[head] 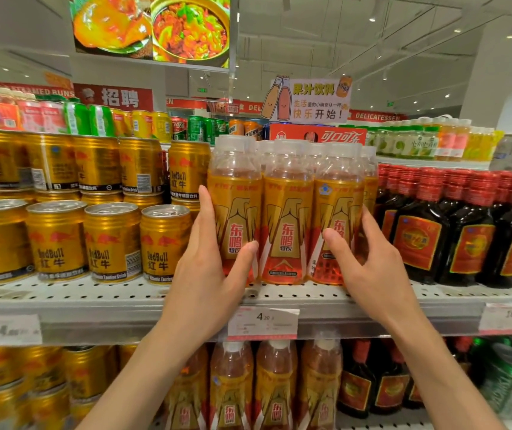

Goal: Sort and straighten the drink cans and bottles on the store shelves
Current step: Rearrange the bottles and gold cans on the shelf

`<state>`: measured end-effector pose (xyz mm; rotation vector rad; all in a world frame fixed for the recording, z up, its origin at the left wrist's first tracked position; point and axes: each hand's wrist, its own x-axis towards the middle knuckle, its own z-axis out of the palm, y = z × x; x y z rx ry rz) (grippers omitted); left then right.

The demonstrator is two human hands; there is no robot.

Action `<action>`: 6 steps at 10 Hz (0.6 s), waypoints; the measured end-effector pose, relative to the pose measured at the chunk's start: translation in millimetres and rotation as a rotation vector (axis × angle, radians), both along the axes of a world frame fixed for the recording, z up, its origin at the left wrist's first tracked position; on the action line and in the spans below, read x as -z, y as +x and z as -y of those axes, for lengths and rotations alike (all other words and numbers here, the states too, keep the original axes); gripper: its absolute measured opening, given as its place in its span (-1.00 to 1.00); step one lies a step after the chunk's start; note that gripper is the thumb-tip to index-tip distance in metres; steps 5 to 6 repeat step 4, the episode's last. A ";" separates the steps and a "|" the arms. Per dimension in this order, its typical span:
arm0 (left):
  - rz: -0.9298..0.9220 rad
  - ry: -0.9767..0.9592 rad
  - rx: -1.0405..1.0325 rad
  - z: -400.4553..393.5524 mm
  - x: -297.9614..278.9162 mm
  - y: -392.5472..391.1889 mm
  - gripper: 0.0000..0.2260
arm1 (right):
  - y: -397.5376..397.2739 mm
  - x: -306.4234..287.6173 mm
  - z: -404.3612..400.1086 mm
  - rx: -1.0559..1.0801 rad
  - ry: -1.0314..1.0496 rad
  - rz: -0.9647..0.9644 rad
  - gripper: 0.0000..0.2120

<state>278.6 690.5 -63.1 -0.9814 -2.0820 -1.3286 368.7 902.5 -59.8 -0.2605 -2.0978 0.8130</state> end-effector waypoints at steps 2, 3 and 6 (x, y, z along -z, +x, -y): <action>-0.132 0.030 -0.049 -0.1 6.0 -3.9 -0.18 | 0.5 1.4 5.9 0.043 0.013 -0.036 -0.18; -0.249 0.043 -0.105 -1.7 9.5 -2.6 -0.24 | 5.6 1.3 14.6 0.096 0.051 -0.104 -0.18; -0.276 0.032 -0.116 -0.7 10.1 2.4 -0.27 | 12.5 6.2 23.4 0.104 0.130 -0.177 -0.21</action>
